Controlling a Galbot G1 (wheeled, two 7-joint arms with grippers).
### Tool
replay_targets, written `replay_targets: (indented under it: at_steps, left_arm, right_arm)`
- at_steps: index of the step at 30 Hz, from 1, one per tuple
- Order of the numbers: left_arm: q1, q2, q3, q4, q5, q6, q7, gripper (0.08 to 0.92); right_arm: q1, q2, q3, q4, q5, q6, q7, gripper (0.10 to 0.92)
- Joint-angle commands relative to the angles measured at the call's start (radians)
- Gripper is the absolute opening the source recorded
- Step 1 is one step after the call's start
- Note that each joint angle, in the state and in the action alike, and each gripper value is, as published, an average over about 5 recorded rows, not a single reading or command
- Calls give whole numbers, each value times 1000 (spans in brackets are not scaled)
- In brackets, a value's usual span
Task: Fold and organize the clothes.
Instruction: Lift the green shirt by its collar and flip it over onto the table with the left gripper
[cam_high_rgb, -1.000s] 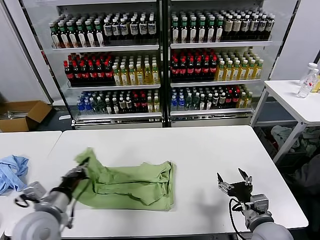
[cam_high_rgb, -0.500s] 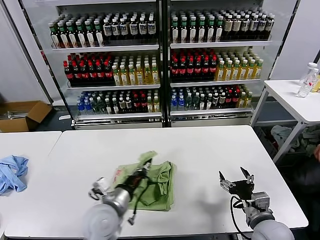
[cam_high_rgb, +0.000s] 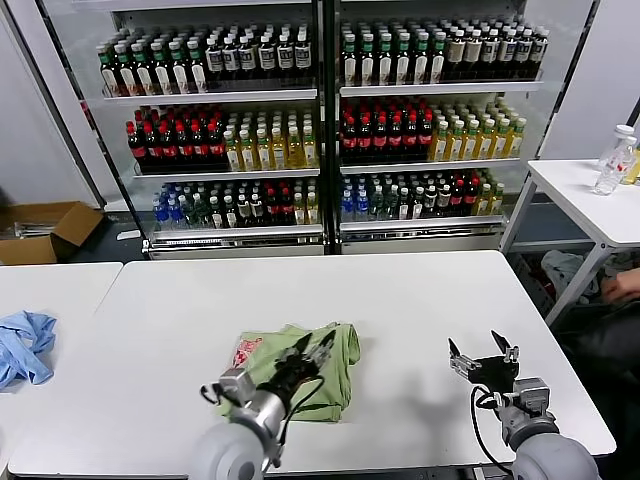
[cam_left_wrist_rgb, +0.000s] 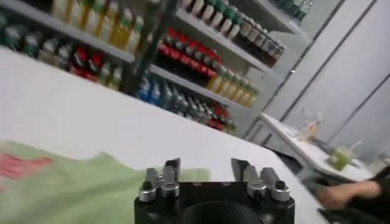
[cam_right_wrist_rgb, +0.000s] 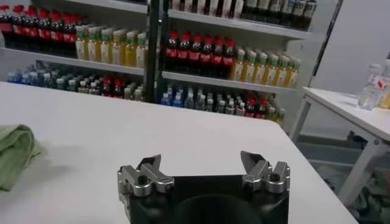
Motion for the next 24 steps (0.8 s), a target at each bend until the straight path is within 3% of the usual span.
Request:
replay_targets:
  at_steps: [1,6,15,24]
  left_arm:
    - [106,129,-257,112,178,-54,-46,669]
    - [89,129,-231,171,182,-47,-51,797]
    - [73,74,-167,143,7,-34,6,810]
    - [43,73,-219,204,-264,6,65,542]
  right_arm:
    - [19,17,-31,-8,-7,-3,2,823]
    - [22,26,-38,-3,-18,-5,3,823]
    - [-13,29,-5,29,-23,-11,4,823]
    - [-72,37,50,60,-23,-10,3,823]
